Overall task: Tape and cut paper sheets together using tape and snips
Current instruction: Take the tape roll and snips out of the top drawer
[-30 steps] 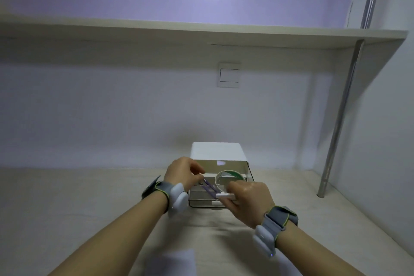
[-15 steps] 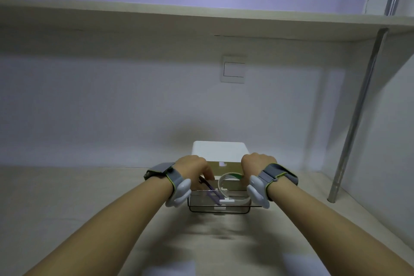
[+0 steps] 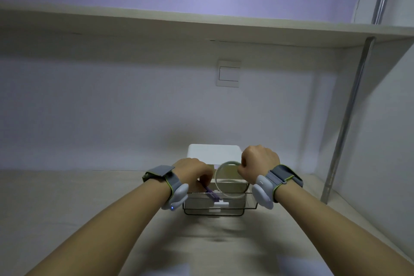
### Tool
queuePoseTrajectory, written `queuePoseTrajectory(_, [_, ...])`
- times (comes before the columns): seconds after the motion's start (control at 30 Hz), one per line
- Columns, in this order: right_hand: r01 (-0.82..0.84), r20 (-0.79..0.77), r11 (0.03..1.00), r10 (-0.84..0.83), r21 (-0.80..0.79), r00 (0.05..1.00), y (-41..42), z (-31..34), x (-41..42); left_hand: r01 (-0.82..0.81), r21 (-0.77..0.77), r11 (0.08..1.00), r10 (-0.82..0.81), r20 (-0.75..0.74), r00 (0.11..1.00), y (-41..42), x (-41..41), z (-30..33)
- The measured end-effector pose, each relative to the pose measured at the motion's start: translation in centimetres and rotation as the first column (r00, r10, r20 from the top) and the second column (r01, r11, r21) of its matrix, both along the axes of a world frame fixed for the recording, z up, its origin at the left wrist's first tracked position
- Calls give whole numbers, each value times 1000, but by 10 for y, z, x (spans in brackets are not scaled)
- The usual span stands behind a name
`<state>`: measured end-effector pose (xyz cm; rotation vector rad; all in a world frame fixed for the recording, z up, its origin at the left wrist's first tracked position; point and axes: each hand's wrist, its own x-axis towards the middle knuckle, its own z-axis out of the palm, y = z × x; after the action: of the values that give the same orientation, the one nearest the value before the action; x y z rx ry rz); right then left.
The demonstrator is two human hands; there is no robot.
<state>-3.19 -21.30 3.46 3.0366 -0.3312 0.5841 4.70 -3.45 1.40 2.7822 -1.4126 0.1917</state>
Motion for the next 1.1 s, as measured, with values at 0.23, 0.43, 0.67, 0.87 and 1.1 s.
queuePoseTrajectory(0.23, [49, 215, 985, -85, 165, 973, -14, 25, -27, -41, -376, 926, 11, -82, 997, 21, -22, 31])
queuePoseTrajectory(0.43, [33, 194, 912, -122, 408, 973, -25, 25, -69, -259, -653, 711, -70, -433, 899, 57, -74, 33])
queuePoseTrajectory(0.67, [43, 77, 878, -91, 477, 993, -27, -25, -117, -320, -459, 828, -44, -623, 781, 77, -110, -37])
queuePoseTrajectory(0.87, [175, -206, 875, -88, 452, 974, -24, -82, -114, -374, -340, 863, 107, -600, 793, 50, -103, -80])
queuePoseTrajectory(1.1, [260, -411, 847, -54, 464, 910, -28, -123, -89, -430, -303, 850, 188, -588, 787, 22, -80, -112])
